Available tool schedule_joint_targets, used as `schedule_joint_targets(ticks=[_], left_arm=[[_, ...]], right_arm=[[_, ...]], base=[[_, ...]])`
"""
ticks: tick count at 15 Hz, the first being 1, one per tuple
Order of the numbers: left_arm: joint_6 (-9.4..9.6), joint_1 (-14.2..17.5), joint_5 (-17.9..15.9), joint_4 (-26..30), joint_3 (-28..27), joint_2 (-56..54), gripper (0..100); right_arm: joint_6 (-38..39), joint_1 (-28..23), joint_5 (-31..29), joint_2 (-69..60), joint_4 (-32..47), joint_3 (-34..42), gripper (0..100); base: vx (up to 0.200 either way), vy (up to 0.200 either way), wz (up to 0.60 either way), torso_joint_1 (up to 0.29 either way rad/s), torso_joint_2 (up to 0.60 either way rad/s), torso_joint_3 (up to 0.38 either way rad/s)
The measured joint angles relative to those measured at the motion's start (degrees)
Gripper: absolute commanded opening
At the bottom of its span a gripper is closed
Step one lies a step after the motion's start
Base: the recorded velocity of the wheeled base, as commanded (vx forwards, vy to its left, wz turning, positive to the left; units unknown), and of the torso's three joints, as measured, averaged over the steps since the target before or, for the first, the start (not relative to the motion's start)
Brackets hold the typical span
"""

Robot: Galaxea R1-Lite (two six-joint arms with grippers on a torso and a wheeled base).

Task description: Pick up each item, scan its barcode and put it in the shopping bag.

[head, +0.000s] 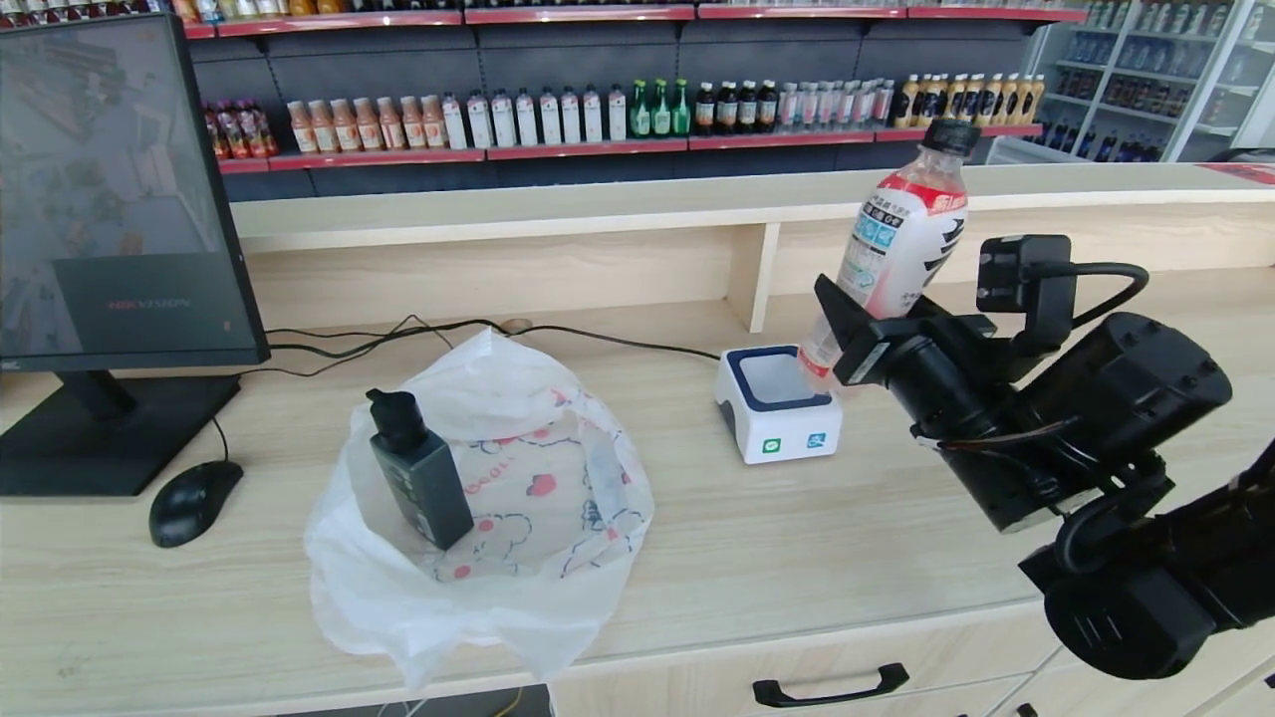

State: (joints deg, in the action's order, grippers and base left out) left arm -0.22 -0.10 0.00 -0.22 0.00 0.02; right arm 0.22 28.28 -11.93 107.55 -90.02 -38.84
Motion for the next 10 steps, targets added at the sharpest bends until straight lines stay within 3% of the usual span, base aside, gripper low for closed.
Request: schedule_joint_targets(ticks=[5,9,10], left_arm=[[-0.10,0.0,0.0,0.0,0.0,0.0,100],[-0.11,0.0,0.0,0.0,0.0,0.0,100],[-0.13,0.0,0.0,0.0,0.0,0.0,100]], right_arm=[[1.4,-0.3,-0.3,-1.5,0.1,8.4,0],[0.5,-0.6,-0.3,-2.6,0.1,8.9,0],[0.5,-0.6,-0.3,-2.7,0.1,8.9,0]], base=[[0.000,0.000,0.00,0.000,0.00,0.000],[0.000,0.000,0.00,0.000,0.00,0.000],[-0.200,0.000,0.00,0.002,0.00,0.007]])
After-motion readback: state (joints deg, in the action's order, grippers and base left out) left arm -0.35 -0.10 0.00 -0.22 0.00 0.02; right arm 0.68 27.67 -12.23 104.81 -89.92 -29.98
